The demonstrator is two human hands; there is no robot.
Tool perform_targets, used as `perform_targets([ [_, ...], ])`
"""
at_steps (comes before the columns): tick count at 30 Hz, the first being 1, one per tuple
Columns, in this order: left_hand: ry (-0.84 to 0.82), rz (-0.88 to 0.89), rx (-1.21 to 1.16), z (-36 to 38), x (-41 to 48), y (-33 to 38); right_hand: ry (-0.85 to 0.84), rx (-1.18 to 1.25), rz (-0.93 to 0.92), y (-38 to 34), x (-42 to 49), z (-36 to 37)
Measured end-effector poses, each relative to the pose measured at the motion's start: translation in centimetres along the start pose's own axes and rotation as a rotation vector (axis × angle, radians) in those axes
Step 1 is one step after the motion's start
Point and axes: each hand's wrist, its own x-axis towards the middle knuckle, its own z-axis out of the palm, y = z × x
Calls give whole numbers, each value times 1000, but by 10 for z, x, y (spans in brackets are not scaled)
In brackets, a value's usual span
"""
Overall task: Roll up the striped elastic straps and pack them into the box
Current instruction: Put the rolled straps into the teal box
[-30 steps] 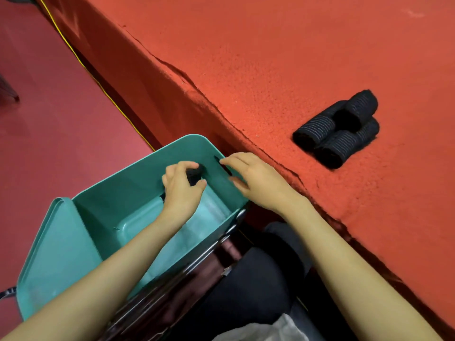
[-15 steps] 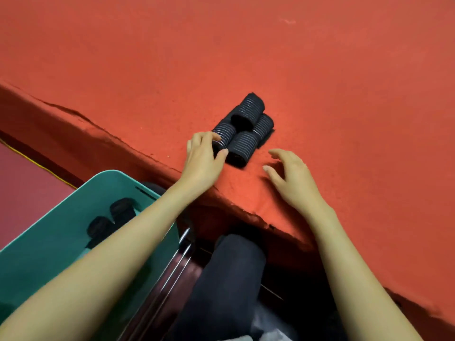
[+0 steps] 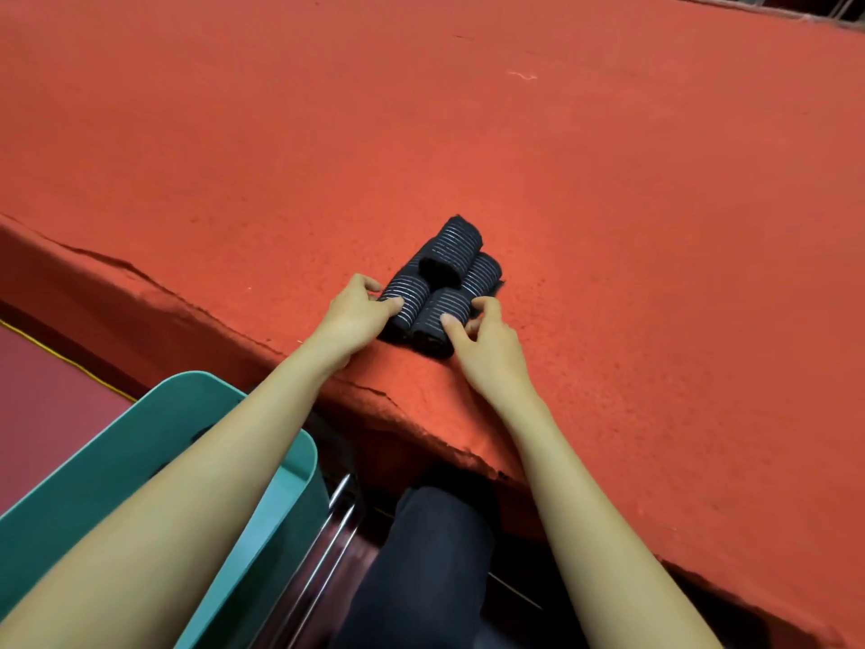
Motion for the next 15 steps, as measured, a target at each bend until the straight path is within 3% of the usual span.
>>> perform_targets([
  [4, -51, -26, -26, -5, -3, -2, 16, 132, -1, 3, -5, -2],
  [8, -177, -74, -210, -14, -17, 0, -5, 306, 0, 5, -14, -9],
  [12, -260, 56, -223, -21, -40, 3, -100, 437, -35, 13, -24, -17],
  [15, -243, 230, -112, -22, -56, -1, -159, 314, -147, 21, -30, -23],
])
